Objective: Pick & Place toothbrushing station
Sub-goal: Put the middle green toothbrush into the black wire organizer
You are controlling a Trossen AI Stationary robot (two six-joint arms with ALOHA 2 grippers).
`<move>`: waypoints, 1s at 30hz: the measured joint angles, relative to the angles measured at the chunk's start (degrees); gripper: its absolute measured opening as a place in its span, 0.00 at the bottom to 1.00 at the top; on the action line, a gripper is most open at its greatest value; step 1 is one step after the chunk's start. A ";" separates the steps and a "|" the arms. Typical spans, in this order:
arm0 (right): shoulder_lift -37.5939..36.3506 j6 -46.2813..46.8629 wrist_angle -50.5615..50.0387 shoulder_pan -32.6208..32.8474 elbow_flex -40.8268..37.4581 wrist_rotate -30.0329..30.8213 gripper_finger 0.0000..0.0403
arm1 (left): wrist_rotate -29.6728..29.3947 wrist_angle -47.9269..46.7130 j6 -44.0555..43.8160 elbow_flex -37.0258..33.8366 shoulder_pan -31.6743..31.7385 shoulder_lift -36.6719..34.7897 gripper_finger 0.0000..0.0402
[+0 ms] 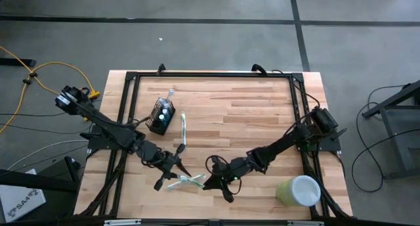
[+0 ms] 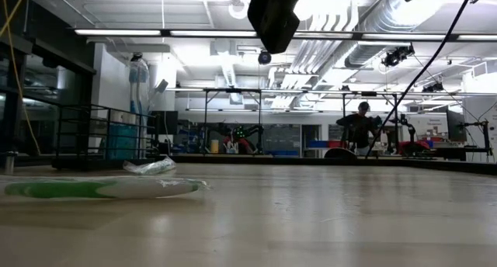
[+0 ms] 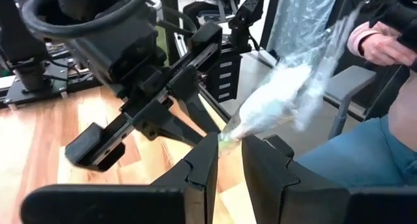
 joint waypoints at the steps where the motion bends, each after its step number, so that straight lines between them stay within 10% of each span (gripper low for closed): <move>1: 0.00 0.04 -0.04 0.00 0.00 0.03 0.03 | 0.02 0.03 0.24 0.00 0.00 0.05 0.16; 30: 0.00 0.03 -0.08 0.00 0.00 0.20 0.03 | 2.16 2.36 1.46 0.00 -1.25 0.02 0.16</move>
